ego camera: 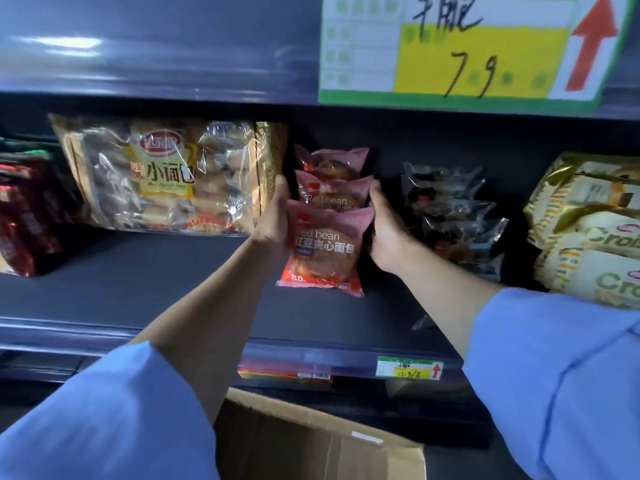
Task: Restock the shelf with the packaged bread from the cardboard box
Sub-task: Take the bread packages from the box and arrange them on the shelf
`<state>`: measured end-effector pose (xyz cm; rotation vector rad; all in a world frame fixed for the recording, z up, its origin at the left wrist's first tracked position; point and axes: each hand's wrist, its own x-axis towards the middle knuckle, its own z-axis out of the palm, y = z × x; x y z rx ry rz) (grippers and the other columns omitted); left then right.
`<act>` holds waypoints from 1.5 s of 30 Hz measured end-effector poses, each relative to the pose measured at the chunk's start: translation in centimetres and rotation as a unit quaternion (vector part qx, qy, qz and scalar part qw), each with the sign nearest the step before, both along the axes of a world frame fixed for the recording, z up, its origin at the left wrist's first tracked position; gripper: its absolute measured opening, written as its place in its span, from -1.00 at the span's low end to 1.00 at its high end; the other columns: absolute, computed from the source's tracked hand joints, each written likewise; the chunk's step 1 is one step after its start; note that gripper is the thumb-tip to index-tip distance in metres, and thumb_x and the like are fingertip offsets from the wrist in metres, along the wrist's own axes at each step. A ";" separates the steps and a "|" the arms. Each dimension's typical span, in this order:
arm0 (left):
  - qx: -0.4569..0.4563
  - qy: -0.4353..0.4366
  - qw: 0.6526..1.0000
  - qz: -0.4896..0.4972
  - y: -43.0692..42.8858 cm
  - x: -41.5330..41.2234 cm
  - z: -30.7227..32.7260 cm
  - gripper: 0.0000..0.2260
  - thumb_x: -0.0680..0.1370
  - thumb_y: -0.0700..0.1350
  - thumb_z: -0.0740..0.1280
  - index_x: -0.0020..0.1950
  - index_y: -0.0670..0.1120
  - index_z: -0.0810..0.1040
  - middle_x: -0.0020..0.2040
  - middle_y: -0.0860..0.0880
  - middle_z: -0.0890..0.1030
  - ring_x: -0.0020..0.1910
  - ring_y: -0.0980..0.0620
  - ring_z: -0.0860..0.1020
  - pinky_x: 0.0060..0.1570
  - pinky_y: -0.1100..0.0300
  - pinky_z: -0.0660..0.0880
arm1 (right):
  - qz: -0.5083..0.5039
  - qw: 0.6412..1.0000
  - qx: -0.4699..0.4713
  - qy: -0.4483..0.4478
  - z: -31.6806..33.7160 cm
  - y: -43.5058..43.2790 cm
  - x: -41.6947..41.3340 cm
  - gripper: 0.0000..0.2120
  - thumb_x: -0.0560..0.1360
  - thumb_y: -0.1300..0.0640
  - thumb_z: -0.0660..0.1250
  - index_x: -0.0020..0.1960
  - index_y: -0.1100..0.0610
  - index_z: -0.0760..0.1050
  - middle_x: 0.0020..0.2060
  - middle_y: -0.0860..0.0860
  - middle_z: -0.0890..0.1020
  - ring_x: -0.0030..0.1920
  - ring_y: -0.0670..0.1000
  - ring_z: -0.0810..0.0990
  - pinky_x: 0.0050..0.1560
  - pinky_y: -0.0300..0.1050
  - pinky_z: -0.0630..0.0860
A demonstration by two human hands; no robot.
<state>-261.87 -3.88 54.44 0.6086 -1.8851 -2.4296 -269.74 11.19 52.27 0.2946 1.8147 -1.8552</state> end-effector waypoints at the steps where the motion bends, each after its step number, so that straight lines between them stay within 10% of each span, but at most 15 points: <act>1: -0.001 -0.006 1.000 -0.012 -0.2 -0.5 -0.1 -0.16 0.54 0.36 -0.19 -0.22 -0.27 0.62 -0.23 -0.21 0.70 -0.19 -0.15 0.66 -0.20 0.13 0.57 | 0.007 1.000 0.001 0.013 0.7 -0.2 0.4 0.24 -0.19 -0.68 0.22 0.28 0.07 0.50 0.20 0.12 0.62 0.22 0.12 0.57 0.36 0.12 0.36; 4: 0.018 0.001 1.000 -0.010 -0.5 -1.8 -0.5 -0.18 0.50 0.42 -0.10 -0.19 -0.23 0.66 -0.14 -0.28 0.68 -0.13 -0.20 0.66 -0.09 0.02 0.57 | 0.035 0.999 -0.010 0.037 1.9 -0.4 1.0 -0.07 0.23 -0.59 0.13 0.20 0.15 0.56 -0.02 0.19 0.70 0.07 0.17 0.66 0.31 0.14 0.40; 8: 0.077 0.021 0.997 -0.012 -0.4 -3.2 -0.3 -0.19 0.47 0.44 -0.06 0.10 -0.24 0.59 -0.07 -0.42 0.62 -0.12 -0.29 0.66 -0.08 -0.08 0.60 | 0.019 0.999 -0.017 0.041 1.8 -0.6 0.3 -0.15 0.26 -0.53 0.20 0.21 0.14 0.55 -0.03 0.22 0.70 0.04 0.20 0.67 0.27 0.17 0.46; 12: 0.094 0.036 0.995 -0.015 0.5 -4.0 -0.2 -0.26 0.52 0.40 -0.06 -0.10 -0.15 0.68 -0.25 -0.26 0.69 -0.30 -0.17 0.69 -0.25 0.06 0.61 | 0.022 0.998 -0.014 0.051 1.8 -0.7 -0.3 -0.42 0.45 -0.39 0.15 0.07 0.08 0.58 -0.09 0.23 0.68 -0.10 0.18 0.67 0.05 0.06 0.56; 19: 0.103 0.024 0.993 -0.058 2.7 -4.4 0.0 -0.34 0.58 0.31 -0.11 -0.12 -0.15 0.58 -0.35 -0.18 0.69 -0.40 -0.08 0.68 -0.39 0.14 0.62 | -0.024 0.999 -0.030 0.029 1.5 0.1 -0.8 -0.28 0.28 -0.46 0.27 0.23 0.01 0.53 0.07 0.18 0.66 0.03 0.22 0.67 0.14 0.22 0.54; 26: 0.058 -0.014 0.998 0.011 2.6 -1.7 -0.6 -0.15 0.52 0.39 -0.05 -0.24 -0.36 0.62 -0.26 -0.30 0.67 -0.20 -0.20 0.65 -0.07 0.06 0.60 | -0.079 0.996 0.001 0.045 -0.5 1.0 -0.9 0.16 -0.14 -0.69 0.21 0.31 -0.08 0.45 0.28 0.05 0.55 0.27 0.16 0.53 0.32 0.24 0.38; 31: -0.003 -0.062 0.997 0.039 4.5 0.1 -1.5 -0.09 0.31 0.55 0.10 0.25 -0.20 0.53 0.14 -0.22 0.64 0.08 -0.19 0.62 0.13 -0.18 0.53 | -0.066 0.993 0.079 0.059 2.7 1.3 4.5 -0.35 0.46 -0.38 0.13 0.37 0.02 0.37 0.29 0.02 0.46 0.22 0.07 0.45 0.26 0.00 0.30; 39: -0.024 -0.062 0.995 0.079 3.6 -0.9 -4.3 0.10 0.06 0.64 0.18 0.38 -0.06 0.39 0.32 -0.15 0.53 0.25 -0.23 0.53 0.25 -0.29 0.39 | -0.094 0.981 0.141 0.097 4.7 2.2 6.9 -0.46 0.59 -0.20 0.07 0.44 0.10 0.32 0.41 0.07 0.41 0.38 0.12 0.40 0.30 -0.07 0.31; 45: -0.154 -0.003 0.976 0.152 10.0 5.2 6.5 -0.53 0.59 0.02 0.19 0.46 -0.13 0.25 0.41 -0.12 0.39 0.39 -0.12 0.38 0.40 0.05 0.29 | -0.145 0.939 0.186 0.251 8.4 6.0 8.8 -0.66 0.61 0.01 0.16 0.25 0.20 0.48 0.22 0.10 0.59 0.25 0.09 0.54 0.13 -0.23 0.37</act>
